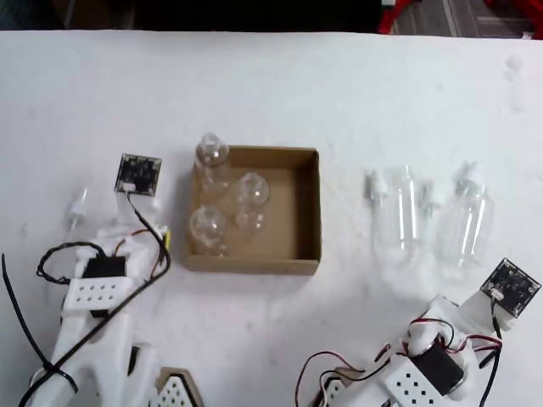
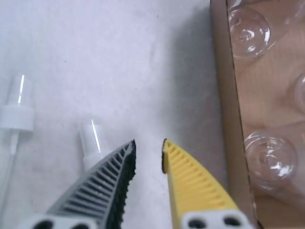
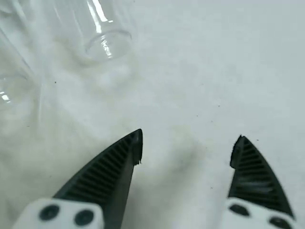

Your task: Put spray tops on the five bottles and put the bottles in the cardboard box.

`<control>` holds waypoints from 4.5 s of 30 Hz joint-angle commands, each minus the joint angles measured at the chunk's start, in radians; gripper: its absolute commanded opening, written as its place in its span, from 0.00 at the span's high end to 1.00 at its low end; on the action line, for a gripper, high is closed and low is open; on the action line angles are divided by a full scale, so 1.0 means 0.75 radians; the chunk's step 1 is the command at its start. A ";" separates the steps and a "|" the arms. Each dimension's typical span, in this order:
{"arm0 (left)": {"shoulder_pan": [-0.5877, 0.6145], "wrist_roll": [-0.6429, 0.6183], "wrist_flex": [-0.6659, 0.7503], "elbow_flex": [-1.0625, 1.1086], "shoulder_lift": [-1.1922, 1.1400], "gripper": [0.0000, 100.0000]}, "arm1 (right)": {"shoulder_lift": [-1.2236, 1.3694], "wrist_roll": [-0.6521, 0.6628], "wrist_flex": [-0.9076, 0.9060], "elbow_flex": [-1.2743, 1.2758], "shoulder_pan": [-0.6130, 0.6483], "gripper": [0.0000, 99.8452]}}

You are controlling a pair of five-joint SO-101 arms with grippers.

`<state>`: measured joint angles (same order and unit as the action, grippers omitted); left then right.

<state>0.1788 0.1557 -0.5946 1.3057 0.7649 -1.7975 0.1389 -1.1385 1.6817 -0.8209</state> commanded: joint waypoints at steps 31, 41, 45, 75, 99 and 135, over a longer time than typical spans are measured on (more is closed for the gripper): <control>-0.011 -0.006 0.020 -0.006 0.003 0.91 | -0.001 0.000 0.038 0.012 -0.019 0.97; -0.009 -0.006 0.018 -0.006 0.003 0.91 | -0.001 0.000 0.034 0.012 -0.019 0.97; -0.009 -0.006 0.018 -0.006 0.003 0.91 | -0.001 0.006 0.032 0.012 -0.019 0.97; -0.015 -0.006 0.025 -0.006 0.003 0.91 | -0.009 0.002 -0.179 0.012 -0.019 0.97; -0.009 -0.006 0.018 -0.006 0.003 0.91 | -0.009 0.002 -0.179 0.012 -0.019 0.97; -0.015 -0.006 0.027 -0.006 0.003 0.91 | -0.009 0.012 0.907 0.012 0.259 0.97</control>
<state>0.1788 0.1557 -0.5946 1.3057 0.7649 -1.7975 0.1389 -0.5217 1.6817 -0.6015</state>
